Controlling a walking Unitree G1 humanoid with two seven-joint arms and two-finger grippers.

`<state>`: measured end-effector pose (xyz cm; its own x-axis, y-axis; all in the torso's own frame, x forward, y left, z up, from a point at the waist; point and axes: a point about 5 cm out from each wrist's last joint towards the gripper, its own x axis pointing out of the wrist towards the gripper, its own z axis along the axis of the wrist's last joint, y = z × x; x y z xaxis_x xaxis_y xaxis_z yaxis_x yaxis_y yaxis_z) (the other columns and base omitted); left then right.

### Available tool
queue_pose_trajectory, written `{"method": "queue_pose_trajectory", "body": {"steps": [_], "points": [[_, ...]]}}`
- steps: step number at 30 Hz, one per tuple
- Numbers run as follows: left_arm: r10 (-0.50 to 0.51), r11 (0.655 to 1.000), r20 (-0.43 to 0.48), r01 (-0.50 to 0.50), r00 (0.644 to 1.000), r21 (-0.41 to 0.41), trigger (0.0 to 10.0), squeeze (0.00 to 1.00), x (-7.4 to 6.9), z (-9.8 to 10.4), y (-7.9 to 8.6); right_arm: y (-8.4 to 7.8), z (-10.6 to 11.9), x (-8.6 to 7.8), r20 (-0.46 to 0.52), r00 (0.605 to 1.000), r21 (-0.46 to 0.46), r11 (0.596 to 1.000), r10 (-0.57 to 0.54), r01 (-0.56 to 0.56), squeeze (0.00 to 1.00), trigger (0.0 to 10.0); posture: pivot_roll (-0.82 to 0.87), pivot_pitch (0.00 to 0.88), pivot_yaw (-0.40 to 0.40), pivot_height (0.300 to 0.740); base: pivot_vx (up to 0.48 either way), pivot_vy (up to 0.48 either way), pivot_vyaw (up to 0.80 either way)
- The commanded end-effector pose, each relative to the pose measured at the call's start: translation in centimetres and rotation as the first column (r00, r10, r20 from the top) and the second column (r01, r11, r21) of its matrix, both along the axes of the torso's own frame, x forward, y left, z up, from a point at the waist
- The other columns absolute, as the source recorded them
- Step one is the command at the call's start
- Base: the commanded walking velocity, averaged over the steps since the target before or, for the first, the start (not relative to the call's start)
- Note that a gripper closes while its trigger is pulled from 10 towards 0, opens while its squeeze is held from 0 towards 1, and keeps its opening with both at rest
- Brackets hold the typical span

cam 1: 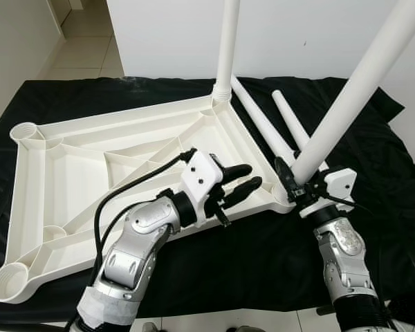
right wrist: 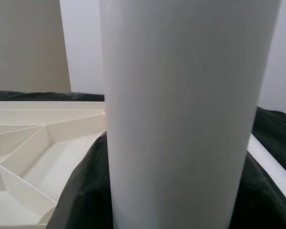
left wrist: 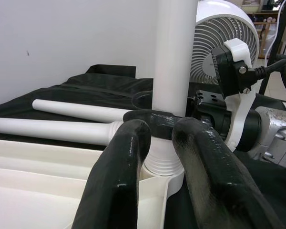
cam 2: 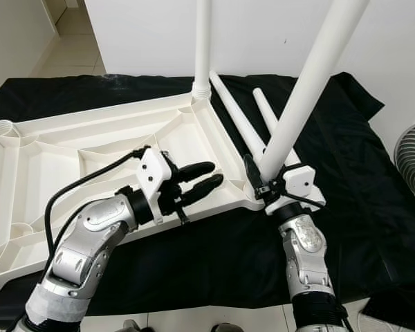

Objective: Building children table

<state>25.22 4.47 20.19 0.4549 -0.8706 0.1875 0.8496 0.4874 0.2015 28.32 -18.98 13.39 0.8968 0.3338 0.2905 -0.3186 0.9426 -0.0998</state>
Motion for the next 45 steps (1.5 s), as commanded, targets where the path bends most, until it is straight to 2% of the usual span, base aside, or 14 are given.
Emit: {"method": "queue_pose_trajectory", "body": {"steps": [1,4,8,10,13,26,45], "points": [[0.044,0.999,-0.011,-0.044,0.999,-0.008,10.0,0.0,0.1,0.0,0.2,-0.3,-6.5,-2.4,-0.302,0.953,0.006,1.0,-0.012,0.015,0.0,10.0,-0.13,0.106,0.062,0.74,0.0,0.0,0.0],[0.042,0.999,-0.011,-0.042,0.999,-0.007,10.0,0.0,0.0,0.0,0.2,-0.5,-7.1,-2.8,-0.322,0.947,0.016,0.999,-0.024,0.03,0.0,10.0,-0.13,0.104,0.065,0.74,0.0,0.0,0.0],[0.035,0.999,-0.01,-0.035,0.999,-0.005,10.0,0.0,0.1,0.0,0.2,-1.0,-7.4,-1.9,-0.392,0.917,-0.024,0.997,-0.071,0.067,0.0,10.0,-0.13,0.105,0.072,0.74,0.0,0.0,0.0],[0.034,0.999,-0.008,-0.034,0.999,-0.005,10.0,0.0,0.1,0.0,0.1,-1.0,-7.3,-1.6,-0.404,0.912,-0.011,0.997,-0.07,0.071,0.0,10.0,-0.13,0.102,0.071,0.74,0.0,0.0,0.0],[0.036,0.999,-0.007,-0.036,0.999,-0.005,10.0,0.0,0.2,0.1,0.2,-1.1,-7.4,-1.2,-0.431,0.898,-0.052,0.996,-0.087,0.072,0.0,10.0,-0.13,0.101,0.069,0.74,0.0,0.0,0.0],[0.04,0.999,-0.009,-0.04,0.999,-0.009,10.0,0.0,0.0,0.0,0.1,-0.9,-7.1,-0.4,-0.455,0.888,-0.094,0.995,-0.071,0.031,0.0,10.0,-0.13,0.097,0.058,0.74,0.0,0.0,0.0],[0.019,1.0,-0.008,-0.019,1.0,-0.005,10.0,0.0,-0.3,0.0,0.0,-1.5,-7.4,-0.1,-0.522,0.851,-0.065,0.997,-0.064,0.035,0.0,10.0,-0.13,0.088,0.062,0.74,0.0,0.0,0.0]]}}
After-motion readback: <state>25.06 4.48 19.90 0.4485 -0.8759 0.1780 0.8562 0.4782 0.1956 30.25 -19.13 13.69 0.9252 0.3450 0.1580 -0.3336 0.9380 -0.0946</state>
